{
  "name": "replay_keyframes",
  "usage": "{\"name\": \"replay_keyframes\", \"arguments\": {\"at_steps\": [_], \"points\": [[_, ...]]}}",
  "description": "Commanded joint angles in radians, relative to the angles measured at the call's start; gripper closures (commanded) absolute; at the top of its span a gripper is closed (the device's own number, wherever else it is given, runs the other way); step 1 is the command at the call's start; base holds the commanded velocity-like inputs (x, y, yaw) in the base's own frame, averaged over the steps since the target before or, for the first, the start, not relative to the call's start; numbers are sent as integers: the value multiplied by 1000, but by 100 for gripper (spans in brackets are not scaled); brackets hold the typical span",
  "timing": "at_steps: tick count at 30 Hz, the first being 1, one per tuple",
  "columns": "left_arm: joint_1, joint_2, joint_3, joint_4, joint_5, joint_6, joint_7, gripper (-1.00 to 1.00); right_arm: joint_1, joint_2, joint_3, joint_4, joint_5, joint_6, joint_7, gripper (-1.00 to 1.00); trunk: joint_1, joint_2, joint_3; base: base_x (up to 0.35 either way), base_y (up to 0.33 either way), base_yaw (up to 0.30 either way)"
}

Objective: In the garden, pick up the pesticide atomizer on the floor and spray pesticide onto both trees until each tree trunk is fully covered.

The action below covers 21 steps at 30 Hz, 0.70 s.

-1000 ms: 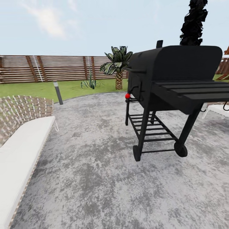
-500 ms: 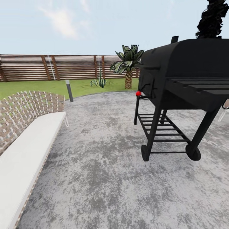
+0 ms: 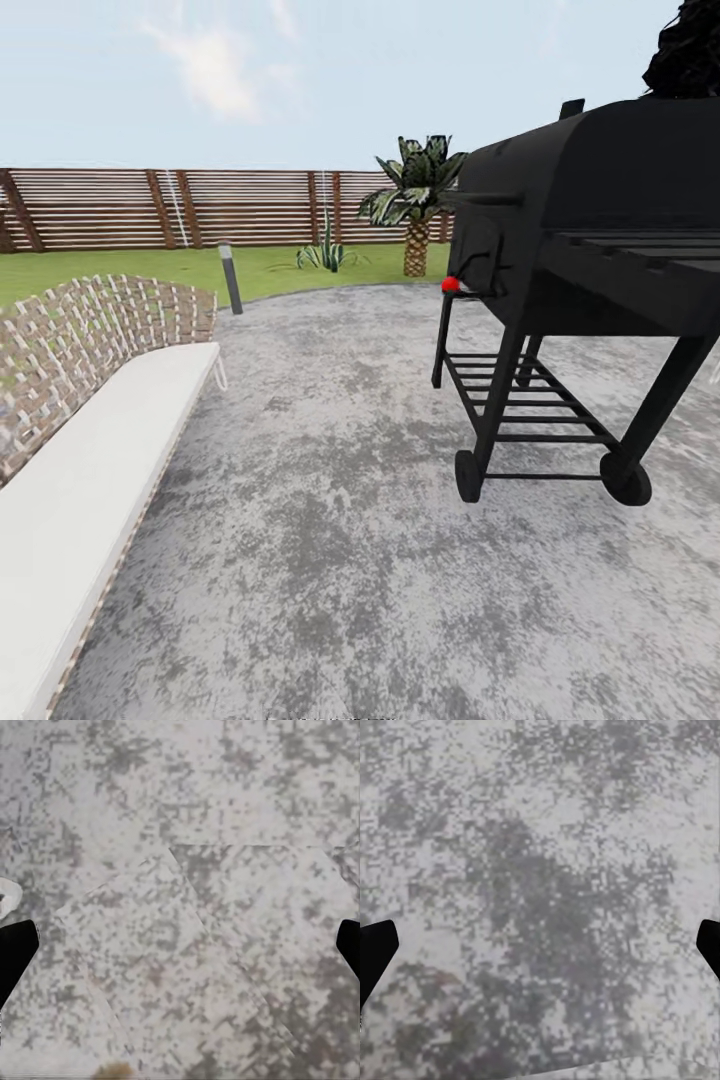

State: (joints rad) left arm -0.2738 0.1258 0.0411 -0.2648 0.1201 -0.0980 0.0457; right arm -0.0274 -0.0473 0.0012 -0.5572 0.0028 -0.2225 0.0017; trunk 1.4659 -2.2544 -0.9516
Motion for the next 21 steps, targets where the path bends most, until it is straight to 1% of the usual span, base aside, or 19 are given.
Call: {"name": "replay_keyframes", "arguments": {"at_steps": [1, 3, 10, 12, 21], "points": [[-1, 0, -1, 1, 10, -3, 0, -100, 0, 0, 0, 0, 0, -3, 0, -100, 4, -8, -5, 0, 0, 218], [-1, 0, -2, 1, 10, -3, 0, -100, 0, 0, 0, 0, 0, -3, 0, -100, 11, -22, -13, 0, 0, 223], [0, -3, -3, 1, 9, -3, 1, -100, 0, -1, 0, 0, 0, -4, 0, -100, 11, -22, -20, 1, 0, 222], [0, -4, -4, 1, 9, -4, 1, -100, 0, -1, -1, 0, 0, -4, -2, -100, 11, -22, -22, 97, 0, 179], [-1, -6, -3, 2, 9, -6, -1, -100, 0, -9, -4, -2, 2, -3, 0, -100, 11, -22, -23, 308, 0, 24]]}}
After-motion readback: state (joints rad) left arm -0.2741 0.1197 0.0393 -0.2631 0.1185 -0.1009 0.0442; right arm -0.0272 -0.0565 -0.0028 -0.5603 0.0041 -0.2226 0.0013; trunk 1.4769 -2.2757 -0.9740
